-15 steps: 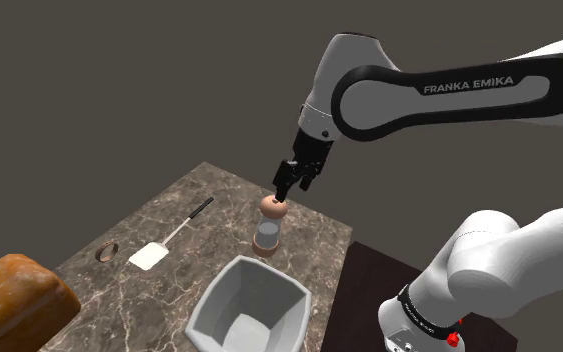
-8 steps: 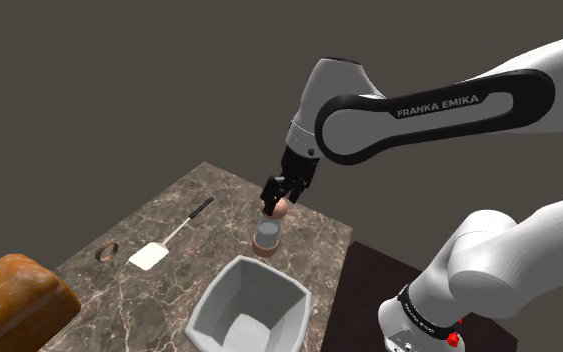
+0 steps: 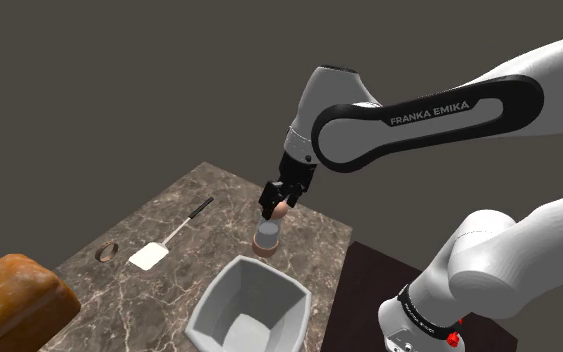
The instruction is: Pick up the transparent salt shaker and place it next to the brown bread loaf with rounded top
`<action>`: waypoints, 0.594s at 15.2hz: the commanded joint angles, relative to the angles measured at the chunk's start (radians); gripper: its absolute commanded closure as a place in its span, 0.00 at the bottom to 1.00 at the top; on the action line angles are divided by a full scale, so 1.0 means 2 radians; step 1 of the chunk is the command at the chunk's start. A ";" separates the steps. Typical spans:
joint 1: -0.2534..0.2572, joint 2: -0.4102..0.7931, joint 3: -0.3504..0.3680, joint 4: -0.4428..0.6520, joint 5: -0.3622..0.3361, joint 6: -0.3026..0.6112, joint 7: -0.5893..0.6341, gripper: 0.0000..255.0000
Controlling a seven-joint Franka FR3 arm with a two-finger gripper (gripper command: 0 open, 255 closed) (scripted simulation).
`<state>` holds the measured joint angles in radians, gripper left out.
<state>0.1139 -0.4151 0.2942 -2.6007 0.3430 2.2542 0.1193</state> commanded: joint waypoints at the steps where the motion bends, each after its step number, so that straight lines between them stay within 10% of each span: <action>1: 0.000 0.000 0.000 0.000 0.000 0.000 0.000 0.00; 2: 0.000 0.000 0.000 0.000 0.000 0.000 0.000 1.00; 9: 0.000 0.000 0.000 0.000 0.000 0.000 0.000 1.00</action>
<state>0.1141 -0.4153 0.2943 -2.6007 0.3432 2.2543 0.1193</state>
